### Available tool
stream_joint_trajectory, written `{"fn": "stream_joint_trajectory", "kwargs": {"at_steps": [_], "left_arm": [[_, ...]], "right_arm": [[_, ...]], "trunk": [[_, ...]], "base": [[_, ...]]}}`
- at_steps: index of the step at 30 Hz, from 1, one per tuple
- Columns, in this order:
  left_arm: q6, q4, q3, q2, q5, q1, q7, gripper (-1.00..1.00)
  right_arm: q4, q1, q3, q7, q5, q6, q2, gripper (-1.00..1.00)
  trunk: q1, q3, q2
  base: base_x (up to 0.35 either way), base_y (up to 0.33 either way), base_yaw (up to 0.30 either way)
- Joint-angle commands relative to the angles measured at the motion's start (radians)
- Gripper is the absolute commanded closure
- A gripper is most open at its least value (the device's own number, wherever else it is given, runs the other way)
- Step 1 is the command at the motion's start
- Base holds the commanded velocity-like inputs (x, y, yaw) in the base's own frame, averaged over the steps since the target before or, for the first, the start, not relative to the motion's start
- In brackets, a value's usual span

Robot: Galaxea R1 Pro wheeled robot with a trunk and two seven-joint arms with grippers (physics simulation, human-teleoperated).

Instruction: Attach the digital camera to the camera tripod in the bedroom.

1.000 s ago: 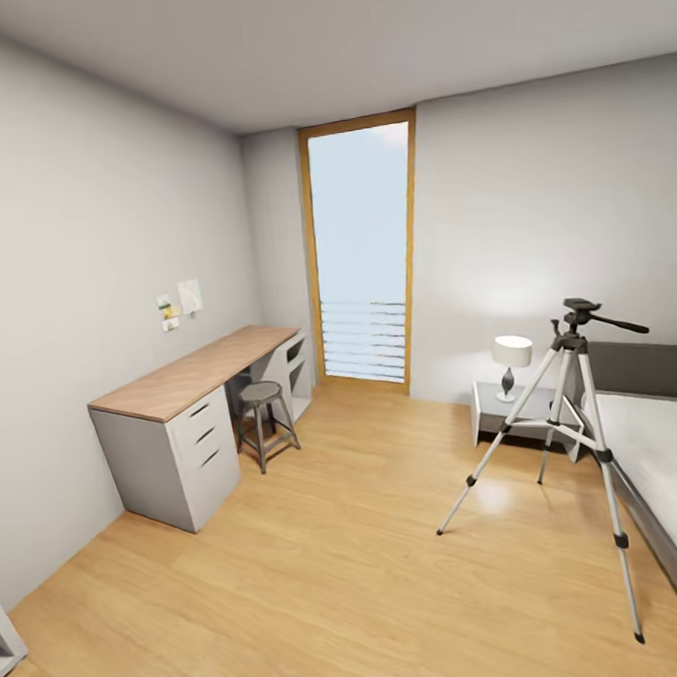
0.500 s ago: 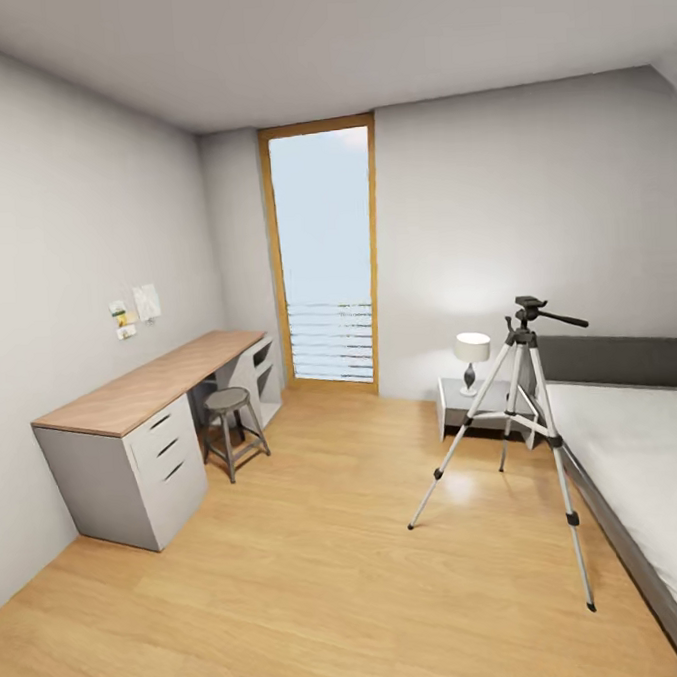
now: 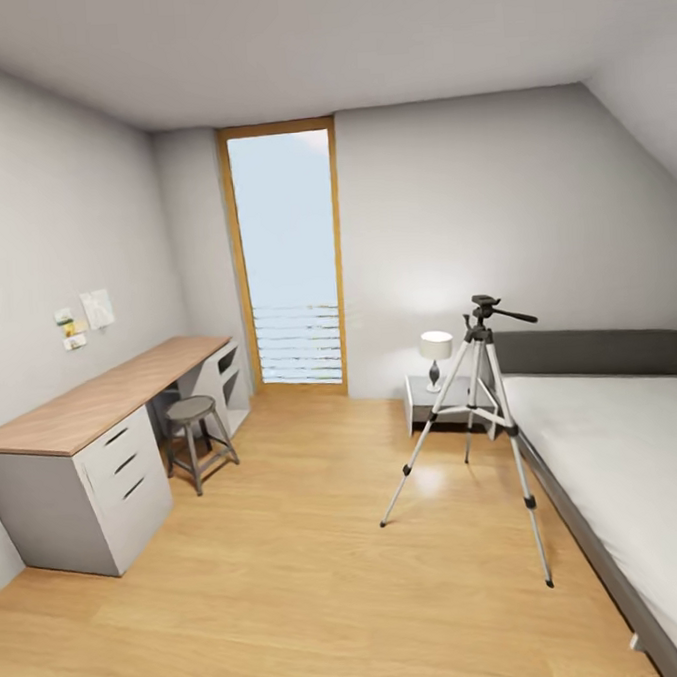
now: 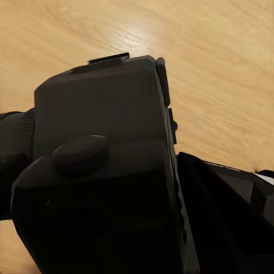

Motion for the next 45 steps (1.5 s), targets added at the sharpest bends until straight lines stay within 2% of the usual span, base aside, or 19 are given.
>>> {"fn": "stream_joint_trajectory", "kwargs": {"at_steps": [1, 45], "left_arm": [[-0.002, 0.001, -0.008, 0.000, 0.009, 0.000, -0.003, 1.00], [-0.004, 0.001, -0.008, -0.002, 0.009, 0.000, 0.002, 1.00]], "right_arm": [[0.003, -0.001, -0.009, 0.002, 0.010, -0.005, 0.000, -1.00], [0.003, -0.001, -0.009, 0.002, 0.010, -0.005, 0.000, -1.00]], "trunk": [[0.000, 0.000, -0.001], [0.000, 0.000, -0.001]], "base": [[0.000, 0.000, -0.239], [0.000, 0.000, -0.239]]}}
